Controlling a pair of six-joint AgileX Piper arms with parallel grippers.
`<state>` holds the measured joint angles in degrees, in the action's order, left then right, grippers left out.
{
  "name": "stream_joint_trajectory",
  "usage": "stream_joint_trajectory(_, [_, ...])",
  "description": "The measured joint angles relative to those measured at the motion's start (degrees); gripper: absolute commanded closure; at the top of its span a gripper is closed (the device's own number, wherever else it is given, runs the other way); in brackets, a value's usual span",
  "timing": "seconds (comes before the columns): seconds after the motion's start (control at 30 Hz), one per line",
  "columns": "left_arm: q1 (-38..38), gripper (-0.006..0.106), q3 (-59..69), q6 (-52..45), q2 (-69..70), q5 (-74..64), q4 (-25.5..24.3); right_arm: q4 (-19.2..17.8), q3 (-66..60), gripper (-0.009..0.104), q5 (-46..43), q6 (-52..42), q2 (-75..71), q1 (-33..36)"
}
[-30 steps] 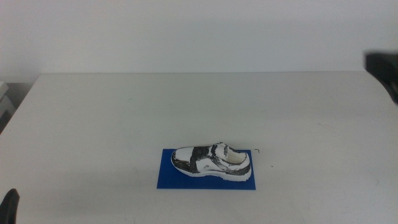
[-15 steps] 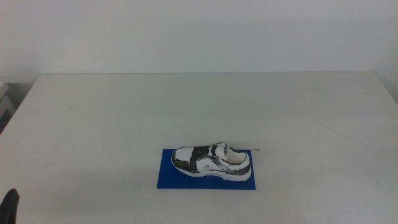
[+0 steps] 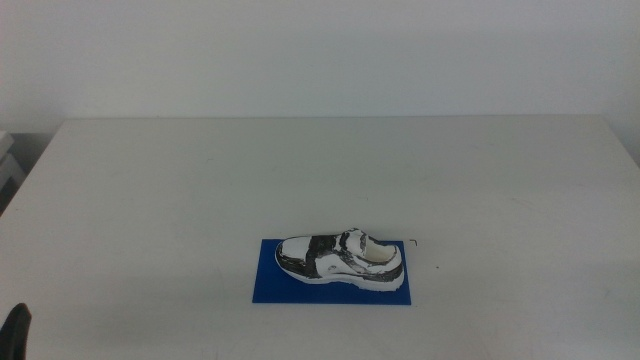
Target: Use one arm to grab the shoe from the table and place it on the mat.
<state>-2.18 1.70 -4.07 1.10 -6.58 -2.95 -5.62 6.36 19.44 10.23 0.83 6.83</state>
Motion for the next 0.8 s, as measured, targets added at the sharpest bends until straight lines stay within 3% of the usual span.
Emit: stream_joint_trajectory(0.8, [0.0, 0.007, 0.0, 0.05, 0.0, 0.0, 0.0, 0.41, -7.96, 0.017, 0.73, 0.0, -1.43, -0.11])
